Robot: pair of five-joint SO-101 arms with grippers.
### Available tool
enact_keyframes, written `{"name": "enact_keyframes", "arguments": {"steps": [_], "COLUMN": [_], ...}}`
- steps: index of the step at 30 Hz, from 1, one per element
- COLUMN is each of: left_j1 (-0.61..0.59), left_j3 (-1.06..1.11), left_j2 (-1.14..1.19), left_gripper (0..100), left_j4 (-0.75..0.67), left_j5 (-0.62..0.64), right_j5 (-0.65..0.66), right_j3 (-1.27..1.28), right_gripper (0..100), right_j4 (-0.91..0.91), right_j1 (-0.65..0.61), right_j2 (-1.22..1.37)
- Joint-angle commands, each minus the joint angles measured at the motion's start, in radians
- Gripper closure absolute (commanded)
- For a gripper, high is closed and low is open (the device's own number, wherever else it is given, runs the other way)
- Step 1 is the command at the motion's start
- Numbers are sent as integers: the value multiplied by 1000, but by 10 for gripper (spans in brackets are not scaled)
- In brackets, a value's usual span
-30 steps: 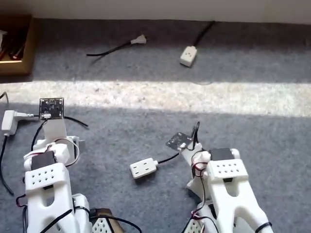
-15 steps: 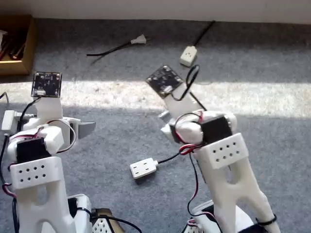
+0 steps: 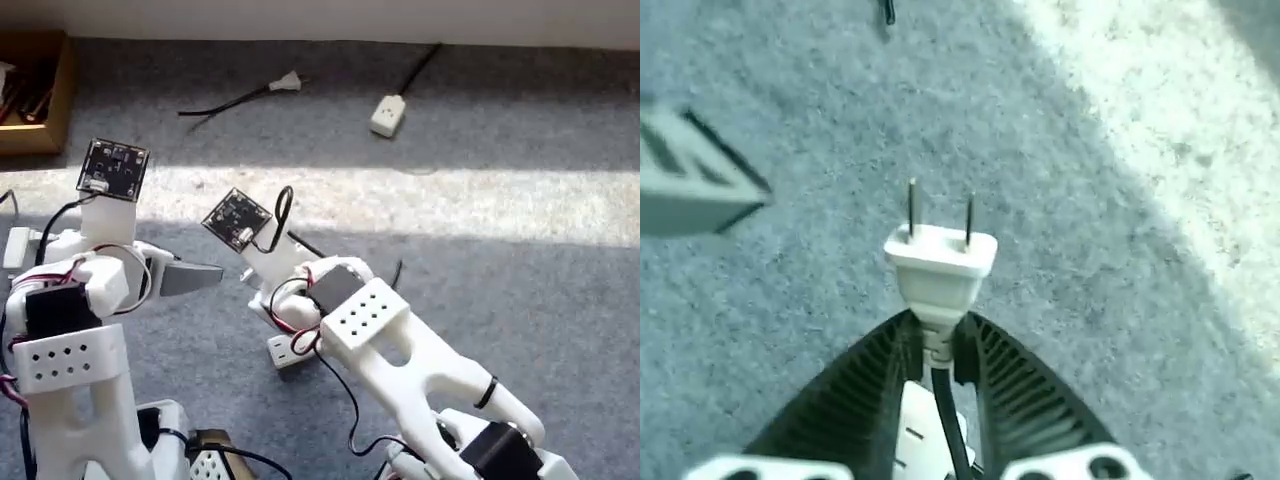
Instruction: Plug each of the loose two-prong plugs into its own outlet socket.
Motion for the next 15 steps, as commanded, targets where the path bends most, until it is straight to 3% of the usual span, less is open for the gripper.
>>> {"name": "enact_keyframes", "arguments": {"steps": [1,8,15], "left_j1": [94,159,68], "left_j3": [-59,-8,220], "left_j2": [-5,-4,4], "left_gripper": [426,422,423], "left_j4": [37,26,-282], "left_j5": [-9,-5,-9], "right_j5": [-11,-29,-32], "right_j3": [8,8,47], "right_gripper": [991,991,991], "right_j4": [-41,-45,65], "right_j1": [-5,-7,-61], "right_j2": [-4,-18,-255]}}
